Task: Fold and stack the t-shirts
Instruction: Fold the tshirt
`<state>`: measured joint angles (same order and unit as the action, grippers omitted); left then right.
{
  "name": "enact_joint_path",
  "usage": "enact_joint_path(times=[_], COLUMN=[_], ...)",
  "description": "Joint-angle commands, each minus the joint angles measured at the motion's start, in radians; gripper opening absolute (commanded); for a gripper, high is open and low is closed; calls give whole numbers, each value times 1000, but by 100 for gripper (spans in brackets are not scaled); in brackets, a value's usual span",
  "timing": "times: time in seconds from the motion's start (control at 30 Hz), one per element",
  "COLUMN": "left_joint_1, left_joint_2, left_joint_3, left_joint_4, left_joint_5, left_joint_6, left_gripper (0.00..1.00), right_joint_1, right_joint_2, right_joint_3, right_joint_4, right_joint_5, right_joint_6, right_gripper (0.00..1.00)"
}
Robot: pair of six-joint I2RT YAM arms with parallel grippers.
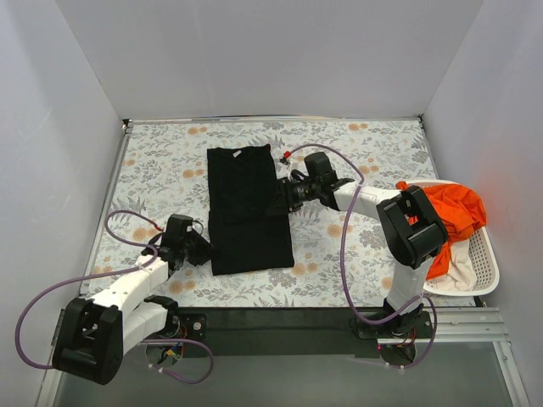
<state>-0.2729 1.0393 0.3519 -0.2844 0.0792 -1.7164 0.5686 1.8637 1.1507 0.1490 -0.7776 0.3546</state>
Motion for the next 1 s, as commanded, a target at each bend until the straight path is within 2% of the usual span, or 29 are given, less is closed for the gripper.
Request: enact_joint_path(times=[0.0,0.1,0.23,0.33,0.47,0.67,0.73,0.87,0.97], left_joint_1=[-5,-5,-5,-5,-5,-5,-5,-23,-58], left_joint_2=[-60,-93,-111,-127,-140,-163,-150,-105,-73], left_joint_3=[-5,30,88,116,140,191,209,210,206], left_joint_4=[-113,-165,-219,-260,-330,-418,-436,-444,-452], left_joint_5=[-65,-107,-81,-45,-45,-36,-21,1,1], left_joint_6=[-54,-29,23,43,54,77,87,89,84], left_gripper=[19,20,27,32,49,56,57,58,59], right_joint_1=[-18,-38,-53,-53,-56,-78,-78,-73,-58], right_joint_2=[-72,-109,-98,-43,86,183,164,16,-93], right_joint_3=[-75,-127,-94,-56,-13,-19,-45,-123,-166], right_joint_4=[-2,0,0,1,21,54,54,31,-84], right_joint_5=[32,60,69,78,127,169,172,213,277], right_joint_6=[-20,-8,-2,-2,10,12,17,21,3], right_gripper=[32,32,32,32,31,31,31,32,32])
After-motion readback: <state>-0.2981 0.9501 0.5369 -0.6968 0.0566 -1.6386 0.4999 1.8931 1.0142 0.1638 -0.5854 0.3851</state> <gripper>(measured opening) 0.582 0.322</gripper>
